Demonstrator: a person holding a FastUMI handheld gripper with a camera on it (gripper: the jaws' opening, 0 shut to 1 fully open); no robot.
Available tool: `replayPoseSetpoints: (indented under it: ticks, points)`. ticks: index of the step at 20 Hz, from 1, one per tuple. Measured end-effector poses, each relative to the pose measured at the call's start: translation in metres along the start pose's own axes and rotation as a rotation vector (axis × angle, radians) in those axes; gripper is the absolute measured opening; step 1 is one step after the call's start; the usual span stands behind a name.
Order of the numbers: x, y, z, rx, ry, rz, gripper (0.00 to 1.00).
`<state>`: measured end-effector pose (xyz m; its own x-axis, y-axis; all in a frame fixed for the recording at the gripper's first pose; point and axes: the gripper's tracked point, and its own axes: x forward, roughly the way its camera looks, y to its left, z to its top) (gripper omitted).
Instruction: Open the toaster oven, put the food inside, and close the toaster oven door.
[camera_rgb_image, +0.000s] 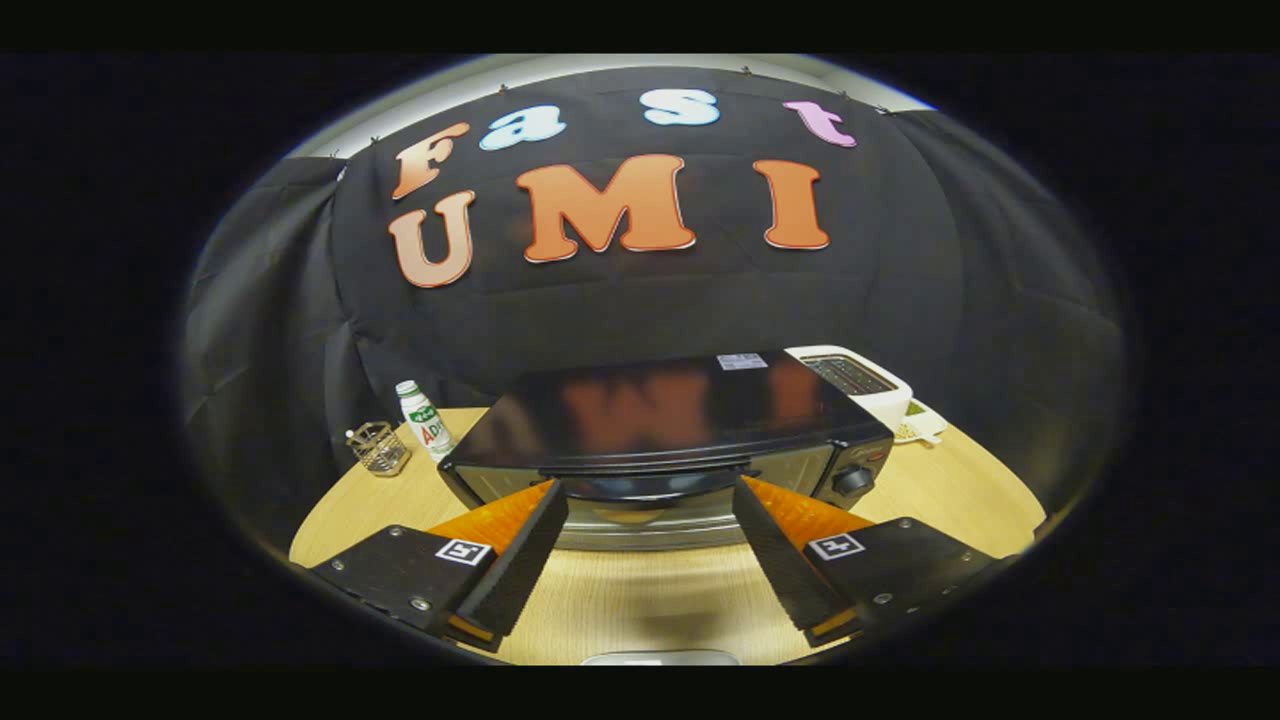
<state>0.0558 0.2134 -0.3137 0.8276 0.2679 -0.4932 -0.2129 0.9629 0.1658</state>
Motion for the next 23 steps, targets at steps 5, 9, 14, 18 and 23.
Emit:
replayPoseSetpoints:
  ticks: [5,9,14,18,23]
  points:
    - [-0.031,-0.007,0.069,-0.008,-0.089,-0.017,0.99]
    - [-0.075,-0.004,0.135,-0.05,-0.176,-0.025,0.99]
    - [-0.142,0.009,0.197,-0.088,-0.285,-0.014,0.99]
    - [-0.185,0.015,0.216,-0.067,-0.331,0.006,0.99]
    - [-0.229,0.004,0.233,-0.062,-0.385,-0.006,0.99]
